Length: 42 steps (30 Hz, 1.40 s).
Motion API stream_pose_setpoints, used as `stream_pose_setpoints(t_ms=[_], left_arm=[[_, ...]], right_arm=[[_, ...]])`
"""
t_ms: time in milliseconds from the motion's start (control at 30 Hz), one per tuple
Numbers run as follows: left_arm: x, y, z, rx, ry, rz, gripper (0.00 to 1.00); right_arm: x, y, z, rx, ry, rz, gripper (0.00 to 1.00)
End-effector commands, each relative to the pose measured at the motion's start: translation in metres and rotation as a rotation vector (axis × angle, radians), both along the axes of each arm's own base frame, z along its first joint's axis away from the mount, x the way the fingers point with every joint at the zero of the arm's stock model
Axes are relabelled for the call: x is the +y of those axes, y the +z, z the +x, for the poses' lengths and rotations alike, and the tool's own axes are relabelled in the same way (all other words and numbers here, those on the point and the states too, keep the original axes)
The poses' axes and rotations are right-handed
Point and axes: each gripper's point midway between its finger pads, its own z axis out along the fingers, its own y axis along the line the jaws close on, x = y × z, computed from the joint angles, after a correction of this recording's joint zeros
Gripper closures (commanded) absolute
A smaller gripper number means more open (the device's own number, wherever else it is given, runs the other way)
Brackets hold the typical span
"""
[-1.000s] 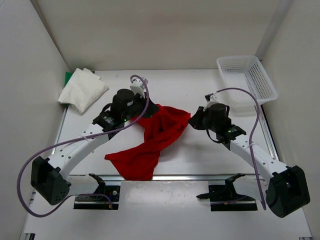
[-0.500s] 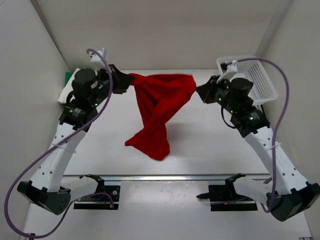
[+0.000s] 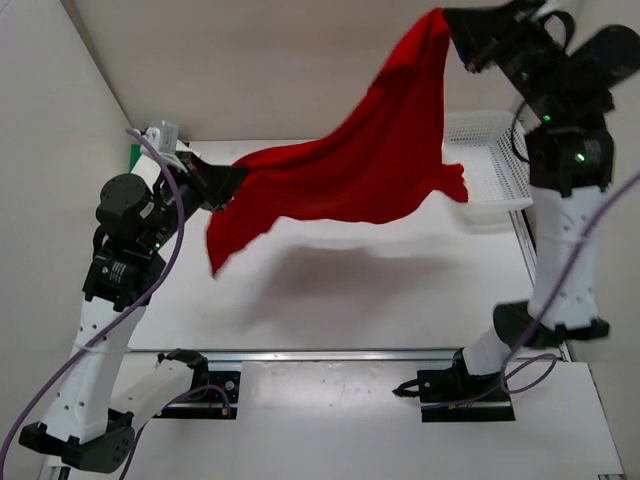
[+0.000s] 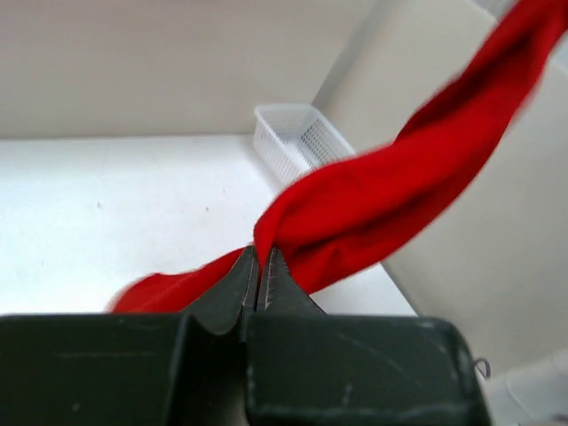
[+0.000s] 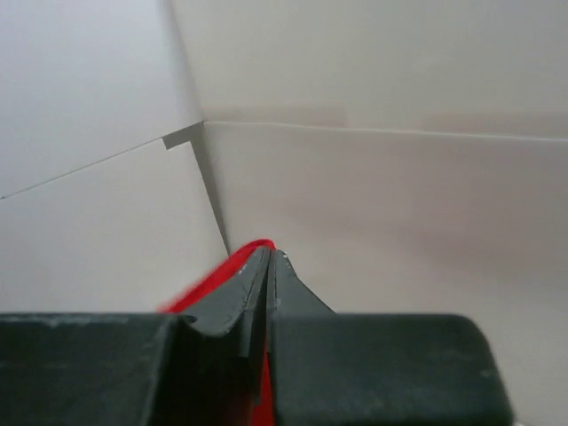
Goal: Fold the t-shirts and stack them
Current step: Move the tshirt to the center of the board, then flatten out the tshirt
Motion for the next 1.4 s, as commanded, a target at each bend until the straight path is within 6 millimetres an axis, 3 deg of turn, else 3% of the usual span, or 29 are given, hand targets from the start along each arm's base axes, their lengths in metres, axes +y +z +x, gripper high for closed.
stream_pose_setpoints(t_ms=[0, 67, 100, 200, 300, 333, 400, 467, 533, 567, 600, 633, 700, 767, 800, 833, 900, 933, 967, 1000, 1033, 1067, 1100, 1133, 1167, 1233, 1300, 1333, 1367], left_arm=[[-0.002, -0.033, 0.002, 0.071, -0.022, 0.014, 1.00], [0.004, -0.063, 0.011, 0.127, -0.003, 0.027, 1.00], [0.003, -0.080, 0.015, 0.159, -0.005, 0.038, 1.00], [0.013, -0.113, 0.036, 0.224, 0.070, 0.055, 1.00], [0.016, -0.157, 0.074, 0.318, 0.106, 0.029, 1.00], [0.017, -0.162, 0.081, 0.334, 0.124, 0.015, 1.00], [0.007, -0.180, 0.096, 0.371, 0.102, 0.006, 1.00], [-0.002, -0.182, 0.104, 0.369, 0.081, 0.013, 1.00], [-0.004, -0.156, 0.112, 0.315, 0.097, 0.019, 1.00], [-0.006, -0.155, 0.114, 0.311, 0.091, 0.034, 1.00], [-0.006, -0.141, 0.119, 0.284, 0.100, 0.019, 1.00], [-0.009, -0.134, 0.120, 0.269, 0.092, 0.006, 1.00], [-0.020, -0.121, 0.132, 0.247, 0.064, -0.018, 1.00], [-0.034, -0.110, 0.138, 0.247, 0.026, -0.048, 1.00], [-0.040, -0.108, 0.139, 0.253, 0.000, -0.058, 1.00], [-0.044, -0.106, 0.134, 0.253, -0.023, -0.073, 1.00], [-0.036, -0.109, 0.127, 0.246, -0.003, -0.087, 1.00], [-0.023, -0.114, 0.123, 0.249, 0.023, -0.099, 1.00], [-0.017, -0.114, 0.118, 0.247, 0.022, -0.109, 1.00], [-0.003, -0.128, 0.114, 0.269, 0.051, -0.118, 1.00], [0.012, -0.147, 0.108, 0.302, 0.083, -0.121, 0.98], [0.020, -0.166, 0.097, 0.327, 0.091, -0.123, 0.94], [0.031, -0.175, 0.095, 0.341, 0.116, -0.123, 0.93], [0.042, -0.198, 0.086, 0.384, 0.147, -0.110, 0.88], [0.050, -0.226, 0.080, 0.435, 0.182, -0.088, 0.79], [0.066, -0.258, 0.062, 0.498, 0.238, -0.071, 0.62], [0.087, -0.282, 0.053, 0.525, 0.351, -0.040, 0.47], [0.094, -0.290, 0.046, 0.533, 0.381, -0.027, 0.35], [0.100, -0.289, 0.045, 0.525, 0.419, -0.026, 0.13]], right_arm=[[0.028, -0.048, 0.068, 0.181, 0.103, -0.017, 1.00], [0.031, -0.081, 0.100, 0.250, 0.118, 0.004, 1.00], [0.035, -0.111, 0.121, 0.312, 0.082, -0.025, 1.00], [0.057, -0.147, 0.136, 0.338, -0.032, -0.148, 1.00], [0.068, -0.188, 0.174, 0.397, 0.004, -0.150, 1.00], [0.062, -0.181, 0.179, 0.390, 0.008, -0.139, 1.00], [0.052, -0.210, 0.214, 0.445, -0.019, -0.144, 1.00], [0.046, -0.213, 0.215, 0.446, -0.001, -0.135, 1.00], [0.039, -0.204, 0.212, 0.427, -0.001, -0.127, 1.00], [0.037, -0.181, 0.203, 0.377, 0.000, -0.126, 1.00], [0.038, -0.157, 0.190, 0.331, 0.013, -0.116, 1.00], [0.039, -0.147, 0.182, 0.304, 0.025, -0.121, 1.00], [0.037, -0.093, 0.135, 0.192, 0.053, -0.100, 1.00], [0.039, -0.070, 0.102, 0.124, 0.048, -0.108, 1.00], [0.047, -0.075, 0.087, 0.128, 0.024, -0.127, 1.00], [0.048, -0.068, 0.069, 0.099, 0.000, -0.132, 1.00], [0.062, -0.136, 0.080, 0.220, -0.061, -0.207, 1.00], [0.058, -0.143, 0.079, 0.221, -0.075, -0.191, 1.00], [0.060, -0.201, 0.089, 0.345, -0.069, -0.203, 1.00], [0.057, -0.242, 0.091, 0.422, -0.057, -0.187, 1.00], [0.053, -0.249, 0.089, 0.420, -0.058, -0.166, 1.00], [0.049, -0.283, 0.087, 0.473, -0.065, -0.158, 1.00], [0.042, -0.330, 0.086, 0.567, -0.100, -0.176, 0.98], [0.039, -0.342, 0.083, 0.588, -0.111, -0.178, 0.96], [0.036, -0.368, 0.080, 0.636, -0.120, -0.194, 0.96], [0.015, -0.419, 0.076, 0.745, -0.189, -0.201, 0.92], [0.003, -0.452, 0.072, 0.810, -0.217, -0.195, 0.86], [-0.005, -0.477, 0.069, 0.859, -0.251, -0.196, 0.80], [-0.012, -0.481, 0.073, 0.868, -0.278, -0.184, 0.77]])
